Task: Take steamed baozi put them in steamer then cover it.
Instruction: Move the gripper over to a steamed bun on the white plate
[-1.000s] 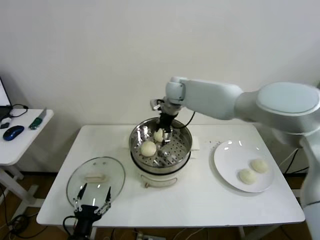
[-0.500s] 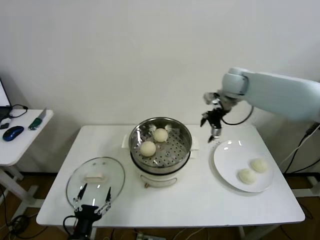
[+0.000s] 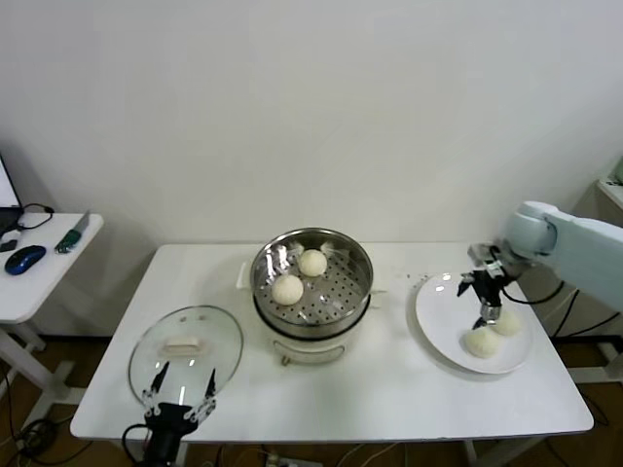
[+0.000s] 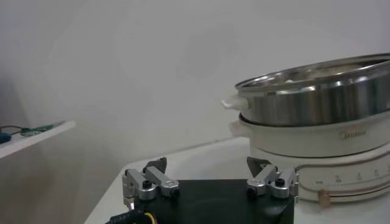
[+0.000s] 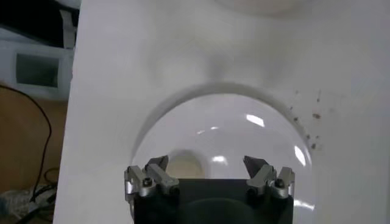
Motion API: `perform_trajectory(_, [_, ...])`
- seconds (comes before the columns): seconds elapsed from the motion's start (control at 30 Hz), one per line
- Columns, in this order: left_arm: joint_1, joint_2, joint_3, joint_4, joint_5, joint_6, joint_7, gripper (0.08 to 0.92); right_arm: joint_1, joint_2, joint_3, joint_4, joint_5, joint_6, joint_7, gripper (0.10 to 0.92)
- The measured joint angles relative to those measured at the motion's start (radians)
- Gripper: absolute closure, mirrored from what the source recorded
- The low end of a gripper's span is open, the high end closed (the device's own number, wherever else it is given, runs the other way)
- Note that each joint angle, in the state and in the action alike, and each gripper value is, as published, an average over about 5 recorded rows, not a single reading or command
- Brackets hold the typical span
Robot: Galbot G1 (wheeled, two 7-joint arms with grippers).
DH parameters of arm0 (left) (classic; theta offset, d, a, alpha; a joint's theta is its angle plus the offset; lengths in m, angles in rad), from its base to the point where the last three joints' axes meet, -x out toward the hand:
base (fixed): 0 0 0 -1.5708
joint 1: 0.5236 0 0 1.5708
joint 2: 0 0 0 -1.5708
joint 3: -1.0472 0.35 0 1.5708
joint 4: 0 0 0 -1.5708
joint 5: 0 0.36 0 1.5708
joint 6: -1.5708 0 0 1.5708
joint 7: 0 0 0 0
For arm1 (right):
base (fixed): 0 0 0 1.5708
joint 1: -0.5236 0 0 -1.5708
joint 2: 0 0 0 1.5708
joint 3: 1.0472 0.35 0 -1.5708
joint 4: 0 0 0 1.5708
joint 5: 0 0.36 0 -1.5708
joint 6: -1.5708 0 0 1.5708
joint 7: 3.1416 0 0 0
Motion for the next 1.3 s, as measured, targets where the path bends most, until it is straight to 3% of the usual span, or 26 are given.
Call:
perform_trajectory(0.4, [0.006, -0.013, -0.004, 0.008, 0.011, 0.003, -0.002, 0.177, -0.211, -0.003, 0.176, -0.106, -0.139, 0.023, -0.004, 0.203])
perform_trajectory(0.93, [0.016, -0.019, 0.000, 0.020, 0.025, -0.009, -0.002, 0.177, -0.306, 0.053, 0.257, -0.201, -0.205, 0.041, -0.002, 0.210])
perform_trajectory(1.3, [0.017, -0.019, -0.001, 0.014, 0.026, -0.009, -0.003, 0.177, -0.315, 0.070, 0.268, -0.221, -0.220, 0.054, -0.010, 0.334])
